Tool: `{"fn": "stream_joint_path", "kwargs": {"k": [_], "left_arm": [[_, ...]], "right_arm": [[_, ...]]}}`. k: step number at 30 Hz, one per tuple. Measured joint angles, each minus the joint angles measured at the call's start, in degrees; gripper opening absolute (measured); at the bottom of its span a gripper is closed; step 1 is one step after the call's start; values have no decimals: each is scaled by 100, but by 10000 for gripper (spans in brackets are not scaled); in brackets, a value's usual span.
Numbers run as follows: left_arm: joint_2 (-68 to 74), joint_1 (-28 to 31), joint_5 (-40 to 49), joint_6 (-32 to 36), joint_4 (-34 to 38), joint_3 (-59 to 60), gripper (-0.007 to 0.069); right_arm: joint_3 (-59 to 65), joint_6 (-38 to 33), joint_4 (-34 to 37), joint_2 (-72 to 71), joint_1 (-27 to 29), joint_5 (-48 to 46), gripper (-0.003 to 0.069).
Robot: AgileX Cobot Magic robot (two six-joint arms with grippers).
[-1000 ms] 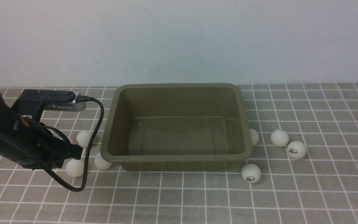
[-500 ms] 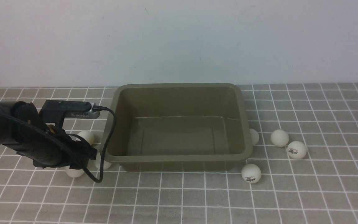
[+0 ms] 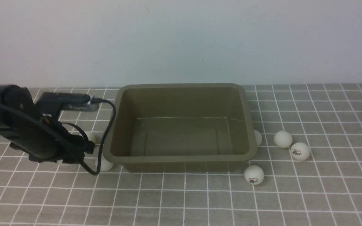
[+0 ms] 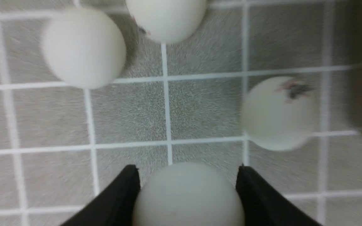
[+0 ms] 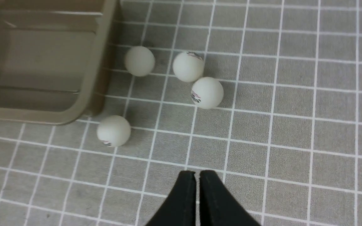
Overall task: Put the table tennis balls into the box on the grey coffee tablecloth.
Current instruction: 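Reach for and grasp a ping pong ball on the table beside the basket, then drop the ball into the bin, then reach for and grasp a ping pong ball on the table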
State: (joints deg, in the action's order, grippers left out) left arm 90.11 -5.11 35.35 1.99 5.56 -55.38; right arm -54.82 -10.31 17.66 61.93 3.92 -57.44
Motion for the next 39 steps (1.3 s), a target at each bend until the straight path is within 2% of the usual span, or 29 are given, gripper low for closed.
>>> {"fn": "stream_joint_path", "kwargs": {"k": [2,6,7,8,9,10,14,17,22,24,26,28,29,30,31,32,36,39], "left_arm": [[-385,-24,186,0,136,-76,346],[-976,-361,180,291,592,-349,346],[-974,-527,175,430,740,-471,346],[-966,-527,175,430,760,-492,346],[-932,-605,175,475,828,-550,346],[-765,-834,175,592,954,-701,346],[-62,-1151,220,660,1039,-1094,346],[462,-1179,442,600,1050,-1416,367],[993,-1179,1161,327,938,-2013,532],[993,-1179,1287,261,819,-2161,543],[881,-1179,1623,117,481,-2535,486],[706,-1169,1840,17,126,-2737,350],[556,-1130,1923,-46,-82,-2823,245],[490,-1119,1938,-60,-119,-2846,224],[256,-982,2007,-198,-394,-2892,97],[98,-820,2022,-281,-556,-2892,53],[-251,215,2259,-499,-747,-2734,-1],[-220,896,2355,-499,-711,-2403,-5]], "right_arm": [[-71,-8,49,372,-3,116,51],[-351,-249,165,1398,-83,357,185],[-450,-283,166,1673,-169,408,232],[-450,-283,166,1673,-169,408,232],[-534,-307,151,1889,-261,470,272],[-693,-319,75,2267,-442,645,344],[-1022,-53,-237,3080,-700,936,471],[-1220,147,-523,3624,-794,998,528],[-1471,315,-715,4452,-858,1190,552],[-1506,322,-722,4581,-858,1302,552],[-1518,334,-726,4848,-858,1586,517],[-1518,363,-720,4956,-858,1607,433],[-1518,363,-720,4972,-858,1573,374],[-1518,363,-720,4972,-858,1555,349],[-1542,365,-720,4966,-858,1429,351],[-1573,365,-725,4955,-847,1259,360],[-1711,365,-602,4556,-765,520,361],[-1855,159,231,3841,-854,442,361]]}}
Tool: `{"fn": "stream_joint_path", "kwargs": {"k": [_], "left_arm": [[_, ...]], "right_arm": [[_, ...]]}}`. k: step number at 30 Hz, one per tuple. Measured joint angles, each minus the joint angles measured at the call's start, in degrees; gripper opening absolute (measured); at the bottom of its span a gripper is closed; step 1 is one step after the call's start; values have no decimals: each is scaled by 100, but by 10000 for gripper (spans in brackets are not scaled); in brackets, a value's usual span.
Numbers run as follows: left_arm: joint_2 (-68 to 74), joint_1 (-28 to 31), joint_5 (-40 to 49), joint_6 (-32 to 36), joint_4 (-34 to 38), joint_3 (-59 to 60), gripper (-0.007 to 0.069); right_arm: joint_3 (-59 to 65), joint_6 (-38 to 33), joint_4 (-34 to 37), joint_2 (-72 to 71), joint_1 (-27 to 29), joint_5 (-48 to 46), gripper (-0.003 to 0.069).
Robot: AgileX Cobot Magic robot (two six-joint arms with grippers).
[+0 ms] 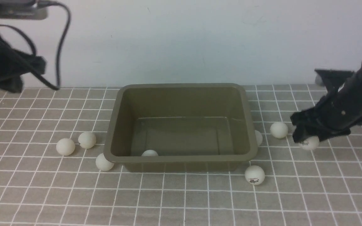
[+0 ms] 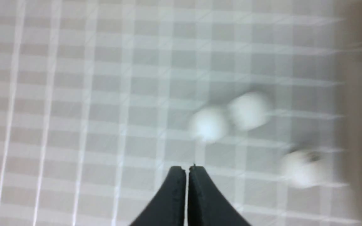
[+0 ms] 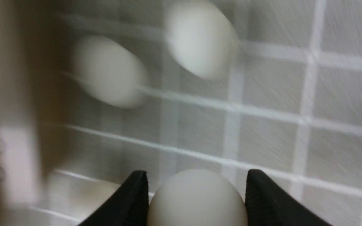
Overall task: Put the table tennis balls into the box on the grey coffee tablecloth.
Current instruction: 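Reach for and grasp a ping pong ball on the table, then release the ping pong ball into the bin and lift the gripper away, then reach for and grasp a ping pong ball on the table beside the basket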
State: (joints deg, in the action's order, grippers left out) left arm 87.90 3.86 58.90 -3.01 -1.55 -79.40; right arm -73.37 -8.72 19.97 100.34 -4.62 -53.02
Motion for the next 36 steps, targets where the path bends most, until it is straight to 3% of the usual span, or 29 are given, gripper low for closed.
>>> {"fn": "stream_joint_path", "kwargs": {"k": [4,8,11,16,17,18,20,23,27,29,30,32,36], "left_arm": [[288,343,-64,35,287,510,-3],[836,318,-452,334,465,663,69],[1176,213,-777,523,656,663,207],[1686,90,-1261,632,726,663,481],[1707,91,-1306,638,732,663,501],[1910,89,-1509,650,792,663,580],[2077,89,-1666,678,851,663,622],[2213,89,-1814,730,865,663,637],[2553,84,-2273,871,876,663,592],[2614,84,-2358,877,876,663,554],[2655,84,-2463,901,876,663,461],[2664,84,-2428,931,870,617,336],[2588,84,-1817,964,863,196,352]], "right_arm": [[-330,-709,918,-371,-587,431,361],[-871,-998,1161,-17,-1315,615,361],[-1347,-977,1167,437,-1558,466,383],[-2038,-570,685,732,-1596,-402,580],[-2065,-541,685,727,-1596,-444,585],[-2288,-248,211,620,-1577,-860,616],[-2390,5,-322,449,-1530,-1175,608],[-2409,284,-927,157,-1425,-1535,557],[-1986,722,-1786,-744,-1007,-1754,342],[-1765,792,-1820,-1017,-885,-1770,289],[-1308,872,-1786,-1395,-741,-1797,194],[-769,872,-1596,-1715,-633,-1837,101],[225,690,-1041,-1876,-699,-1671,10]]}}
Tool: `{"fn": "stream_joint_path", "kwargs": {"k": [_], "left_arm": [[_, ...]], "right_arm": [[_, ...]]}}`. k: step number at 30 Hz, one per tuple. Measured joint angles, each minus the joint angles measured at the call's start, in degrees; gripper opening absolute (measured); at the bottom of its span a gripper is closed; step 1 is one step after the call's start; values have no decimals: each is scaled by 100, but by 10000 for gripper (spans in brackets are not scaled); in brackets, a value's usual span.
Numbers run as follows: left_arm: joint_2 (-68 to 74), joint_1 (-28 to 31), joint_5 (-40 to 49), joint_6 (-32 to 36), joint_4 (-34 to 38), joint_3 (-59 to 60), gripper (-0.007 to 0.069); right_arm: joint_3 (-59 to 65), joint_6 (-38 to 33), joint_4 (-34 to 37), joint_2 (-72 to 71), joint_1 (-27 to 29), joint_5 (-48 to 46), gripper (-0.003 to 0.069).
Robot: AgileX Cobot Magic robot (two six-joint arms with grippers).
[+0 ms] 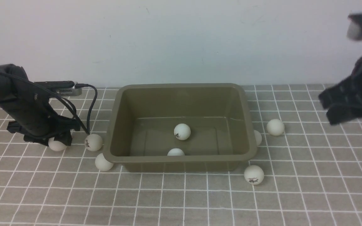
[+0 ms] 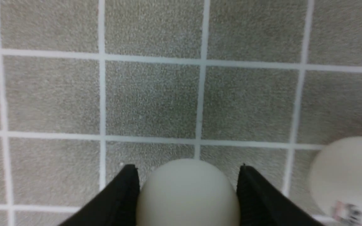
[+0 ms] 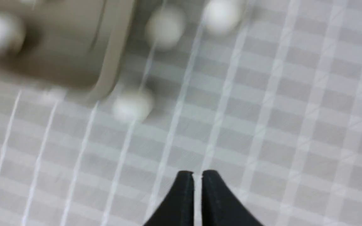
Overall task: Put the table tennis balls into the box on the grey coffee tablecloth.
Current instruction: 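Reach for and grasp a ping pong ball on the table beside the basket, then drop the ball into the bin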
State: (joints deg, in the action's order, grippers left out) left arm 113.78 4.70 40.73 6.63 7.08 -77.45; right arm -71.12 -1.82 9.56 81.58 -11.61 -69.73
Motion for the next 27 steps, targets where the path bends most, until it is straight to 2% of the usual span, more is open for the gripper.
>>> {"fn": "stream_joint_path", "kwargs": {"k": [1,2,3,5,9,11,15,18,22,23,26,27], "left_arm": [[-13,0,100,0,0,-37,352],[-258,0,744,0,35,-524,352],[-400,-16,1000,0,128,-735,352],[-573,-50,1245,44,291,-973,352],[-975,-413,1687,620,1061,-1461,352],[-1006,-698,1749,902,1403,-1524,352],[-773,-1288,1765,1041,1450,-1524,352],[-492,-1608,1743,1006,1332,-1524,357],[-230,-1850,1608,946,1208,-1524,466],[-188,-1894,1554,934,1196,-1524,505],[-181,-1929,1528,835,1148,-1565,563],[-209,-1923,1546,775,1110,-1631,558]], "right_arm": [[57,-12,31,9,-13,37,8],[657,-127,320,138,-215,529,11],[845,-174,400,212,-301,817,24],[1111,-196,492,347,-458,1213,57],[1369,-289,605,969,-807,2214,213],[1375,-295,615,1308,-904,2673,328],[1375,-248,629,1854,-922,3074,493],[1375,-248,635,2137,-922,3381,565],[1375,-248,648,2348,-922,3599,551],[1375,-254,648,2395,-922,3614,516],[1375,-314,643,2408,-922,3571,330],[1369,-314,648,2387,-922,3458,342]]}}
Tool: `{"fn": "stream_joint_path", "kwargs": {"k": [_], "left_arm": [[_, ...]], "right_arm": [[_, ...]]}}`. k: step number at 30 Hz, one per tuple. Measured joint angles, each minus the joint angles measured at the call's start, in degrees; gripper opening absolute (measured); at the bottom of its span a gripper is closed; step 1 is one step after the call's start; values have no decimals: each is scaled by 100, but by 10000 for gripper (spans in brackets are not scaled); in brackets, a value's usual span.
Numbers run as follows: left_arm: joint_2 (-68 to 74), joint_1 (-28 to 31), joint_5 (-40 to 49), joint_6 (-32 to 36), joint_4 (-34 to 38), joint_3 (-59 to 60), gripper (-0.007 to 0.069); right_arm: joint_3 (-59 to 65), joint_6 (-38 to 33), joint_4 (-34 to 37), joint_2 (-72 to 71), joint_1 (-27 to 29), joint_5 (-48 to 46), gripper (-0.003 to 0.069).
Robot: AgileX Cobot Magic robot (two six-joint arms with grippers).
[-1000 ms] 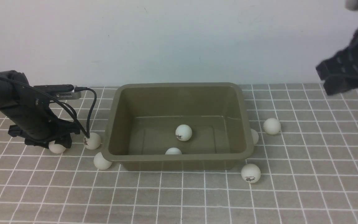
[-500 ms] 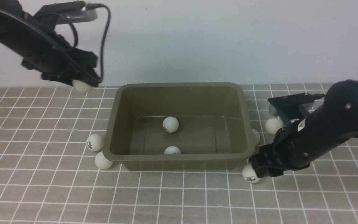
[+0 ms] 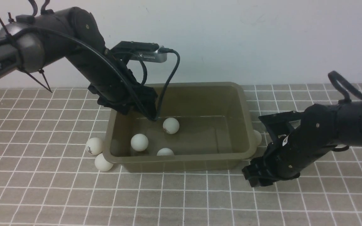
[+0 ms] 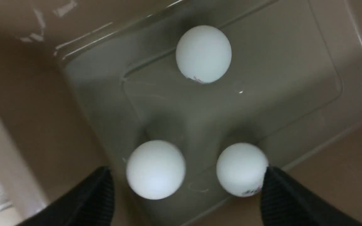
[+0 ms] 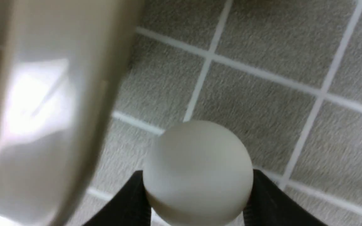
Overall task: Put the table tennis balls into the box on the grey coffee tablecloth.
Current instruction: 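Drop the ball into the bin, then reach for and grasp a ping pong ball on the table, then release the ping pong ball into the bin and lift the gripper away, then reach for and grasp a ping pong ball on the table beside the basket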
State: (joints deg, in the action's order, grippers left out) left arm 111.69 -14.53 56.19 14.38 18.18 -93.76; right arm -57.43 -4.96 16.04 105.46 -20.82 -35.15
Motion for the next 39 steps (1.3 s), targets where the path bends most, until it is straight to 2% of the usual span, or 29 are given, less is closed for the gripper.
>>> {"fn": "stream_joint_path", "kwargs": {"k": [2,3,4,6,8,10,13,16,18,19,20,23,26,30,31,33,34,35,37,38,39], "left_arm": [[-123,71,141,-152,-173,-157,481],[-214,146,246,-211,-298,-230,405],[-342,267,343,-247,-455,-284,283],[-513,491,479,-270,-600,-315,145],[-646,852,609,-295,-683,-329,45],[-639,1251,851,-330,-652,-319,5],[-473,1573,1196,-315,-533,-196,-3],[-139,1658,1340,-264,-410,-37,12],[83,1634,1373,-233,-340,-9,49],[282,1589,1378,-232,-312,-8,101],[303,1581,1378,-232,-314,-8,108],[570,1436,1373,-232,-314,-8,254],[775,1302,1153,-280,-343,-8,450],[920,1234,878,-320,-391,-8,600],[928,1234,869,-319,-391,-8,600],[1004,1232,769,-331,-441,-8,619],[1102,1227,689,-345,-546,-8,608],[1141,1220,660,-356,-583,-8,596],[1268,1209,640,-375,-760,-8,498],[1289,1201,640,-375,-789,-8,459],[1304,1201,646,-375,-870,-8,382]], "right_arm": [[-5,54,0,-178,0,-506,354],[7,79,0,-362,0,-738,354],[19,148,0,-663,0,-1054,354],[19,223,0,-1142,0,-1288,354],[-70,249,0,-1730,0,-1335,354],[-322,249,30,-2202,0,-1194,354],[-747,249,68,-2278,0,-1033,354],[-1312,166,116,-1971,0,-1025,354],[-1706,113,148,-1580,0,-1101,356],[-1927,63,154,-1313,0,-1167,370],[-1963,63,154,-1313,0,-1174,373],[-2484,-21,148,-609,0,-1391,467],[-2949,-42,-33,-283,0,-1707,542],[-3356,62,-802,-454,0,-2185,530],[-3365,62,-866,-454,0,-2205,526],[-3394,329,-1441,-727,21,-2354,477],[-3422,620,-2008,-987,110,-2464,412],[-3421,804,-2231,-1151,184,-2497,382],[-3421,1101,-2684,-1441,471,-2547,295],[-3421,1163,-2753,-1509,566,-2563,280],[-3421,1240,-2822,-1613,732,-2588,235]]}}
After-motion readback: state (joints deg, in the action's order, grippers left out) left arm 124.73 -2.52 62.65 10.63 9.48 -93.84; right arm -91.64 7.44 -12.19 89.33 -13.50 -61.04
